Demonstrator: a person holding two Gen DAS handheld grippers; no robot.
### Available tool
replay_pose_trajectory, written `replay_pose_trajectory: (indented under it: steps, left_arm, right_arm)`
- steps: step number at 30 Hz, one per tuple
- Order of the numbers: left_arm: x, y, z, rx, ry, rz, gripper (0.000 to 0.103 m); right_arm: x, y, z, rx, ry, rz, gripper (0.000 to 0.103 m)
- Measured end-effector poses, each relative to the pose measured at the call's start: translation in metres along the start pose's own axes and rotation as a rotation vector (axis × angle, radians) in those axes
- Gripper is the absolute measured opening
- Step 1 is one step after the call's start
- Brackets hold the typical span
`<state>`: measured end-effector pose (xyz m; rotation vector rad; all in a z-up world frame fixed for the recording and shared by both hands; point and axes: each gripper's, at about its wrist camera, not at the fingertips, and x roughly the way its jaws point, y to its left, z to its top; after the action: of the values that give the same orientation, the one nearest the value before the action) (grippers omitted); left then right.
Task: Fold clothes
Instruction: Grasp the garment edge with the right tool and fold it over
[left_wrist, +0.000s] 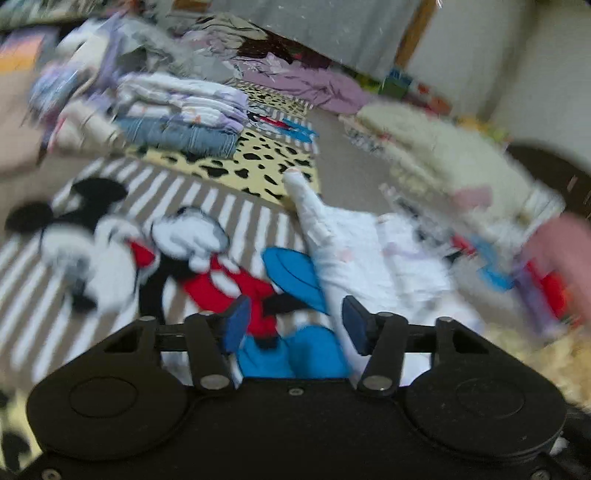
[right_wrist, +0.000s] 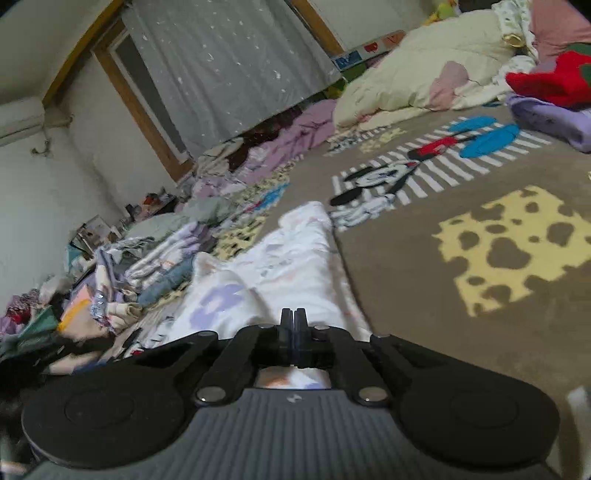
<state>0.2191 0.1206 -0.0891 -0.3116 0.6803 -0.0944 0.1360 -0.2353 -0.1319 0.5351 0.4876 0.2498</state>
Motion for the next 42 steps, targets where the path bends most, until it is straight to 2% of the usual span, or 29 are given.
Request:
replay_pose_trajectory:
  steps: [2, 4, 6, 7, 10, 14, 16, 17, 18, 21, 26, 29, 32, 37, 39, 42]
  left_arm:
    - [0.022, 0.001, 0.006, 0.003, 0.021, -0.009, 0.051]
    - [0.039, 0.000, 0.011, 0.021, 0.034, -0.011, 0.051]
    - [0.046, -0.001, 0.012, 0.050, 0.035, 0.005, 0.051]
    - [0.049, 0.001, 0.014, 0.047, 0.034, 0.002, 0.051]
    - [0.056, 0.009, 0.018, 0.014, 0.012, -0.023, 0.051]
    - [0.068, 0.014, 0.026, 0.006, 0.001, -0.034, 0.051]
    - [0.076, 0.014, 0.031, 0.015, 0.005, -0.036, 0.051]
    - [0.079, 0.012, 0.033, 0.023, 0.005, -0.039, 0.051]
    - [0.081, 0.011, 0.034, 0.030, 0.003, -0.043, 0.051]
    - [0.090, 0.000, 0.042, 0.069, -0.003, -0.082, 0.051]
    - [0.116, -0.033, 0.052, 0.165, -0.007, -0.100, 0.047]
    - [0.132, -0.052, 0.058, 0.221, -0.004, -0.111, 0.042]
    - [0.153, -0.065, 0.058, 0.278, 0.036, -0.079, 0.042]
    - [0.174, -0.076, 0.059, 0.395, 0.109, -0.095, 0.043]
    - [0.164, -0.070, 0.071, 0.387, 0.090, -0.142, 0.043]
    - [0.152, -0.053, 0.087, 0.306, 0.015, -0.131, 0.040]
  right_arm:
    - [-0.001, -0.006, 0.004, 0.018, 0.017, 0.044, 0.005]
    - [-0.003, 0.002, 0.005, -0.022, 0.017, 0.074, 0.015]
    - [-0.006, 0.016, 0.004, -0.120, 0.030, 0.087, 0.061]
    - [-0.007, 0.022, 0.004, -0.173, 0.028, 0.086, 0.065]
    - [-0.004, 0.033, 0.005, -0.276, 0.024, 0.090, 0.067]
    - [0.016, 0.044, 0.012, -0.319, 0.043, 0.141, 0.066]
    - [0.035, 0.052, 0.012, -0.366, 0.101, 0.149, 0.046]
    - [0.041, 0.054, 0.011, -0.379, 0.124, 0.143, 0.013]
    - [0.047, 0.056, 0.012, -0.385, 0.149, 0.154, 0.013]
    - [0.035, 0.059, 0.014, -0.391, 0.100, 0.138, 0.012]
    - [0.017, 0.032, 0.019, -0.271, 0.073, 0.067, 0.012]
    - [0.013, 0.027, 0.017, -0.278, 0.091, 0.066, 0.012]
    - [0.009, 0.025, 0.012, -0.279, 0.107, 0.070, 0.012]
    - [0.009, 0.023, 0.005, -0.298, 0.113, 0.064, 0.012]
    - [0.010, 0.023, 0.002, -0.304, 0.124, 0.060, 0.012]
    - [0.008, 0.021, 0.001, -0.292, 0.124, 0.070, 0.012]
